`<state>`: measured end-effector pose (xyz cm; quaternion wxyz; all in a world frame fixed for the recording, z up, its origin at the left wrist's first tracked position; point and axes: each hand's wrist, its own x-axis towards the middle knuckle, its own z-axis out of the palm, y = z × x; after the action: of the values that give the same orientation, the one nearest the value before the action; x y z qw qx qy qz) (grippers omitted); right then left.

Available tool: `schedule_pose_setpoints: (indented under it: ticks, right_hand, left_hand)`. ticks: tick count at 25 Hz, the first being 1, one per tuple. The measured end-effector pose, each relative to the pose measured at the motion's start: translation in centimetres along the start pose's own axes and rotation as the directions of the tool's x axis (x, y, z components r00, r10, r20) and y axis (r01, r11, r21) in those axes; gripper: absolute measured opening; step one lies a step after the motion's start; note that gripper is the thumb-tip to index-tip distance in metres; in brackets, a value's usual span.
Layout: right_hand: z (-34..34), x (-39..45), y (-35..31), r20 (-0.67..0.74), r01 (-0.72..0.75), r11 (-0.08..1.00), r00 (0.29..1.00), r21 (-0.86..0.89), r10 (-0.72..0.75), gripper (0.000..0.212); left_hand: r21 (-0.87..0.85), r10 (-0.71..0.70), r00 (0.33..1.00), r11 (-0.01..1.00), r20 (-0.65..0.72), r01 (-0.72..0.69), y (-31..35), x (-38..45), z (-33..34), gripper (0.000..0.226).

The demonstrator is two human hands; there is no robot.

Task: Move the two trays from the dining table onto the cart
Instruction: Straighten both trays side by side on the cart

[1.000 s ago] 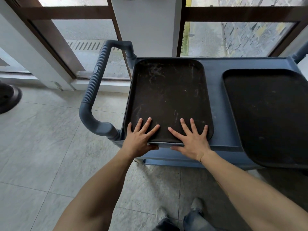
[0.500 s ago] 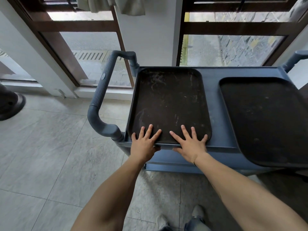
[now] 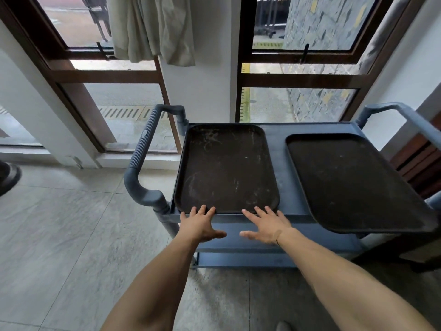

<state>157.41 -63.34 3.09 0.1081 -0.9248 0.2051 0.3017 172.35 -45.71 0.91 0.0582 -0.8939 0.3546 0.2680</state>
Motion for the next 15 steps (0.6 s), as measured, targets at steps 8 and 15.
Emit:
schedule_pose_setpoints:
  ticks: [8, 15]
  right_hand:
    - [-1.0, -2.7, 4.3, -0.183, 0.022, 0.999, 0.983, -0.03, -0.027, 0.084]
    - [-0.8, -6.6, 16.2, -0.348, -0.007, 0.999, 0.937, -0.04, -0.007, 0.083]
  left_hand:
    - [-0.026, 0.01, 0.995, 1.0, -0.095, -0.013, 4.4, -2.6, -0.9, 0.102]
    - [-0.034, 0.085, 0.978, 0.995, -0.189, -0.093, 15.7, -2.8, -2.2, 0.102]
